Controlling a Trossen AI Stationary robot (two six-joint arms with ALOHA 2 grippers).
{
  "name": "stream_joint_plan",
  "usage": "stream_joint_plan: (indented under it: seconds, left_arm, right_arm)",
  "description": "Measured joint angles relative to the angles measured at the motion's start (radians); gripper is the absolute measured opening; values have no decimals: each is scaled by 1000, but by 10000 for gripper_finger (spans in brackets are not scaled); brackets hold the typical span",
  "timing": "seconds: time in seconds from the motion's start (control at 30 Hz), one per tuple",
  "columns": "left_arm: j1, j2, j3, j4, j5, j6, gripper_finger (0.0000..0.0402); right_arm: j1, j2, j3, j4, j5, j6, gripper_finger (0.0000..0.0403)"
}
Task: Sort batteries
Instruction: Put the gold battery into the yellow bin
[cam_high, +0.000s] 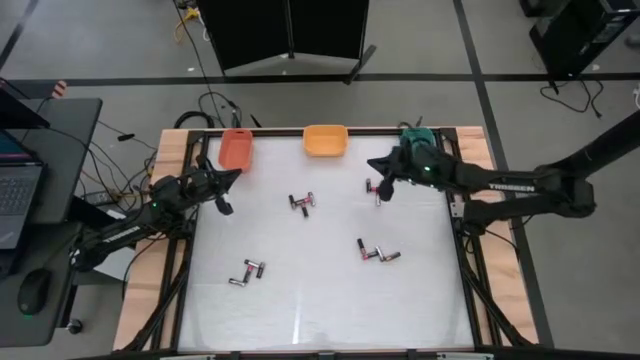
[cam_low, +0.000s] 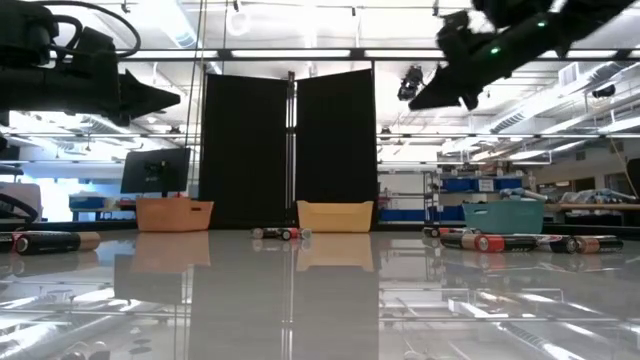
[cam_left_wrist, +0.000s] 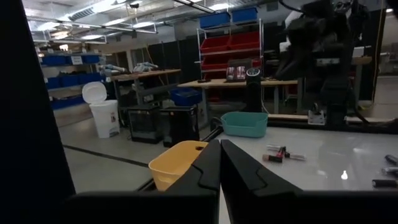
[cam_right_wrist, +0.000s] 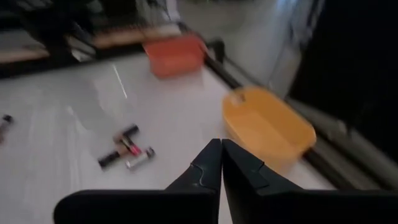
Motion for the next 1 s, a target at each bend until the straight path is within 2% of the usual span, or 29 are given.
stream_joint_plan:
  seconds: [0.17, 0.3, 0.5, 0.7, 1.0]
  left_arm:
    - [0, 0, 0, -2, 30, -45, 15]
    - [0, 0, 0, 13, 59, -63, 15]
    - [0, 0, 0, 106, 80, -208, 15]
    - [0, 0, 0, 63, 145, -213, 15]
    - [0, 58, 0, -6, 145, -208, 15]
  right_arm:
    - [-17, 129, 110, -159, 50, 76, 28]
    - [-42, 215, 142, -169, 53, 83, 34]
    - [-70, 316, 156, -140, 87, 109, 37]
    - [-72, 373, 158, -142, 87, 181, 37]
    - [-73, 413, 158, -259, 49, 327, 38]
